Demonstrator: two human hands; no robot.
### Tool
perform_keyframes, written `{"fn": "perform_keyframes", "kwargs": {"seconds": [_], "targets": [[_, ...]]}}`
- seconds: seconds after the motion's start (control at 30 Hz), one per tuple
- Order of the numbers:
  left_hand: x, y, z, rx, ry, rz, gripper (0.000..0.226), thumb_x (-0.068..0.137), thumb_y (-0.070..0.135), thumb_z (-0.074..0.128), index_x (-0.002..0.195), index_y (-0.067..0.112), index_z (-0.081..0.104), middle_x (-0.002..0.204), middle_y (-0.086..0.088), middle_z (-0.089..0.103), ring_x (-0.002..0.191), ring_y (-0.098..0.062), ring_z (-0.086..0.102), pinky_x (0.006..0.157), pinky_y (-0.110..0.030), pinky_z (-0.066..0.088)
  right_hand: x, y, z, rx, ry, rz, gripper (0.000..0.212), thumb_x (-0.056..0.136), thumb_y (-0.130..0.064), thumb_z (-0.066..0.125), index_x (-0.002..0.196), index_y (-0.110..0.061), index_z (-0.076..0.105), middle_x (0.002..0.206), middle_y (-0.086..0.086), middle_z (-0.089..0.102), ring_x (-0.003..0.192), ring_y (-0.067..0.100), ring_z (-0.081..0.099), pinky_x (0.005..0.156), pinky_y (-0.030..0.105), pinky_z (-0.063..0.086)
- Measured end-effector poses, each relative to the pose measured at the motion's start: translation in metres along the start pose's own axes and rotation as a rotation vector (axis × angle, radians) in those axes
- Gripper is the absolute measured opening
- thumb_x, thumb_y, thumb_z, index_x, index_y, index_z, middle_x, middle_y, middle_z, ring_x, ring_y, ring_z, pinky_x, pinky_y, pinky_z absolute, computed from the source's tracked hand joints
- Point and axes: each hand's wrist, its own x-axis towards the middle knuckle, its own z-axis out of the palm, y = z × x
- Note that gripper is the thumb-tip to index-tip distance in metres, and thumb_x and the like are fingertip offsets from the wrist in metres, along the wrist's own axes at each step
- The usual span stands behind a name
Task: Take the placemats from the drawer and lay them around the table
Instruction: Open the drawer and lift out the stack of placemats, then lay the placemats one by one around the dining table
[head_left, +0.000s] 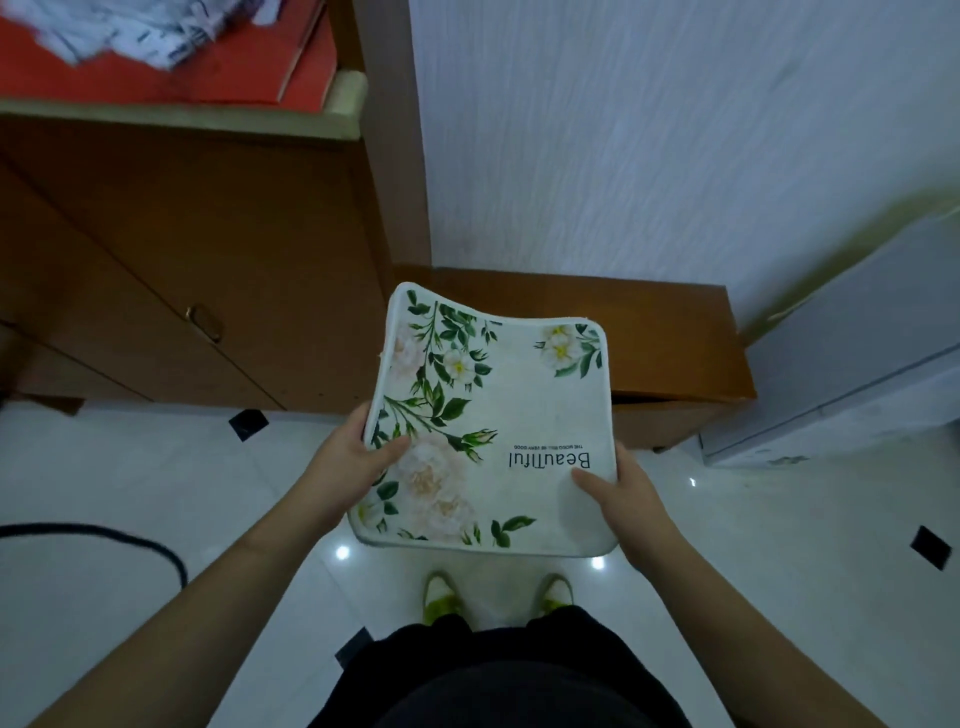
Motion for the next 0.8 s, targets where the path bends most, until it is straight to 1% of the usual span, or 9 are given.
{"fn": "perform_keyframes", "kwargs": {"seconds": [0.07, 0.17, 0.23, 0.3, 0.43, 0.57, 0.63, 0.73, 0.8], "targets": [[-0.012, 0.008, 0.003, -0.021, 0.027, 0.006, 0.04, 0.092, 0.015, 0.068, 0.126, 0.03, 0.058, 0.108, 0.006, 0.074, 0.099, -0.017, 0.071, 0.085, -0.038, 0.058, -0.003, -0.004, -0.005, 0.002, -0.007, 0.007, 0.044, 0.09, -0.013, 0.064, 0.13, -0.028, 0.054, 0.117, -0.006, 0.067, 0.107, 0.019, 0.063, 0.094, 0.047, 0.052], [-0.03, 0.015, 0.012, -0.064, 0.051, 0.003, 0.043, 0.092, 0.013, 0.067, 0.13, 0.03, 0.056, 0.111, 0.003, 0.073, 0.101, -0.021, 0.071, 0.088, -0.045, 0.057, -0.005, -0.008, -0.016, 0.006, -0.026, 0.004, 0.043, 0.089, -0.012, 0.065, 0.128, -0.025, 0.053, 0.114, -0.004, 0.067, 0.104, 0.02, 0.065, 0.094, 0.049, 0.052], [-0.042, 0.019, 0.022, -0.079, 0.067, 0.005, 0.045, 0.092, 0.013, 0.067, 0.133, 0.029, 0.055, 0.112, 0.003, 0.073, 0.102, -0.021, 0.07, 0.09, -0.046, 0.056, -0.005, -0.011, -0.028, 0.013, -0.033, -0.006, 0.042, 0.089, -0.012, 0.065, 0.128, -0.023, 0.053, 0.114, -0.004, 0.067, 0.103, 0.019, 0.065, 0.093, 0.048, 0.052], [-0.054, 0.023, 0.037, -0.101, 0.086, 0.014, 0.046, 0.093, 0.011, 0.065, 0.134, 0.027, 0.054, 0.112, 0.002, 0.073, 0.103, -0.021, 0.07, 0.09, -0.045, 0.056, -0.003, -0.011, -0.043, 0.011, -0.049, -0.024, 0.041, 0.089, -0.015, 0.066, 0.127, -0.022, 0.053, 0.114, -0.004, 0.067, 0.103, 0.019, 0.065, 0.093, 0.048, 0.052], [-0.074, 0.022, 0.072, -0.12, 0.142, 0.03, 0.045, 0.093, 0.01, 0.065, 0.133, 0.027, 0.054, 0.117, 0.0, 0.071, 0.109, -0.024, 0.067, 0.097, -0.049, 0.052, 0.002, -0.008, -0.076, -0.031, -0.099, -0.058, 0.043, 0.089, -0.022, 0.069, 0.129, -0.021, 0.054, 0.117, -0.003, 0.067, 0.105, 0.018, 0.064, 0.094, 0.049, 0.052], [-0.098, 0.012, 0.112, -0.141, 0.249, 0.011, 0.043, 0.091, 0.018, 0.069, 0.131, 0.029, 0.055, 0.115, -0.001, 0.072, 0.108, -0.028, 0.067, 0.097, -0.054, 0.052, 0.007, -0.009, -0.108, -0.086, -0.154, -0.111, 0.04, 0.09, -0.028, 0.068, 0.127, -0.02, 0.055, 0.116, -0.004, 0.066, 0.102, 0.017, 0.064, 0.089, 0.042, 0.053], [-0.111, 0.008, 0.127, -0.136, 0.317, 0.002, 0.038, 0.09, 0.029, 0.071, 0.125, 0.031, 0.057, 0.112, -0.002, 0.072, 0.104, -0.03, 0.068, 0.094, -0.055, 0.053, 0.007, -0.008, -0.117, -0.118, -0.182, -0.132, 0.038, 0.09, -0.028, 0.068, 0.125, -0.019, 0.057, 0.114, -0.003, 0.066, 0.1, 0.015, 0.063, 0.082, 0.037, 0.052], [-0.136, 0.001, 0.14, -0.12, 0.427, -0.011, 0.032, 0.093, 0.044, 0.063, 0.123, 0.033, 0.057, 0.11, -0.006, 0.07, 0.102, -0.034, 0.066, 0.09, -0.055, 0.055, 0.002, -0.009, -0.12, -0.139, -0.251, -0.158, 0.033, 0.091, -0.027, 0.067, 0.122, -0.021, 0.058, 0.114, -0.004, 0.066, 0.098, 0.012, 0.063, 0.079, 0.034, 0.051], [-0.158, -0.004, 0.143, -0.133, 0.514, -0.024, 0.027, 0.098, 0.044, 0.056, 0.122, 0.032, 0.058, 0.11, -0.001, 0.069, 0.105, -0.027, 0.066, 0.093, -0.05, 0.054, -0.006, -0.012, -0.116, -0.131, -0.326, -0.164, 0.03, 0.092, -0.026, 0.066, 0.121, -0.023, 0.058, 0.112, -0.007, 0.066, 0.097, 0.01, 0.063, 0.077, 0.032, 0.051]]}}
